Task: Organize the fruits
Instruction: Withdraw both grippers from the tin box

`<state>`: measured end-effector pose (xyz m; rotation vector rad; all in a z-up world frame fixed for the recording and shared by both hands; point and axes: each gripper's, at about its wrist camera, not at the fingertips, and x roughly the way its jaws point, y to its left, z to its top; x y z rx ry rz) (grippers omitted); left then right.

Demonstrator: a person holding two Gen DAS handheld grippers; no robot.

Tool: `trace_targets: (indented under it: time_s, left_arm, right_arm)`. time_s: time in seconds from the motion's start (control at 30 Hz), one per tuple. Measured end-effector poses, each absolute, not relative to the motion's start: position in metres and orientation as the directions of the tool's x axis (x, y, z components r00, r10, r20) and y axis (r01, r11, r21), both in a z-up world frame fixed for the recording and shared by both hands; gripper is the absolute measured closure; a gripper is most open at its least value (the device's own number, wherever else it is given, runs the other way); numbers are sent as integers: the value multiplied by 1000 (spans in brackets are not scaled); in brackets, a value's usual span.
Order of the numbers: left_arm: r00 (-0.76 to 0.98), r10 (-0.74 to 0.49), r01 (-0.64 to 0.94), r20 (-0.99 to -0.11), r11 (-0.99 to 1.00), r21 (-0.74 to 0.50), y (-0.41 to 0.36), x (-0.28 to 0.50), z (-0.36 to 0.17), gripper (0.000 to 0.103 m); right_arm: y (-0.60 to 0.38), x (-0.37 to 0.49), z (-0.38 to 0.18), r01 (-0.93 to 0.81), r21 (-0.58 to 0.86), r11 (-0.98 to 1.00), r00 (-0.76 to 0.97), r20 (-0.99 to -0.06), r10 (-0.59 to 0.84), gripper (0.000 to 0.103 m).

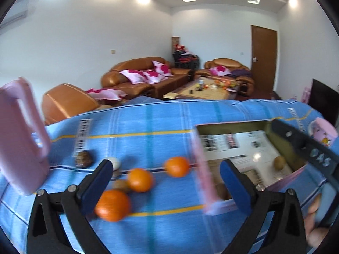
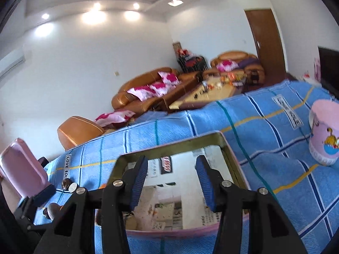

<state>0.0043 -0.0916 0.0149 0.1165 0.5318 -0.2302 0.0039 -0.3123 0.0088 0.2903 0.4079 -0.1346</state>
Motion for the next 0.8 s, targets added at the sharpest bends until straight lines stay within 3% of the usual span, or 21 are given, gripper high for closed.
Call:
trace_targets:
  time_s: [0.3,0.47,0.67,0.8]
  left_arm:
    - [892,-45,124,-450,981,148,-21,5,8,0]
    - [887,-42,107,-460,987,118,1,6,4,0]
    - [888,-39,96,-458,990,102,13,5,4,0]
    - [890,-22,86,-456,989,120,18,4,6,0]
  right_arm:
    - [-271,-7,8,105,116,988,952,-300,-66,53]
    - [-258,-12,10,91,58,994,959,-275,-72,53]
    - [-243,-12,9,104,-15,994,953,-284,-104,53]
    - [-234,-7,7,91,11,996,939,-334,-82,53]
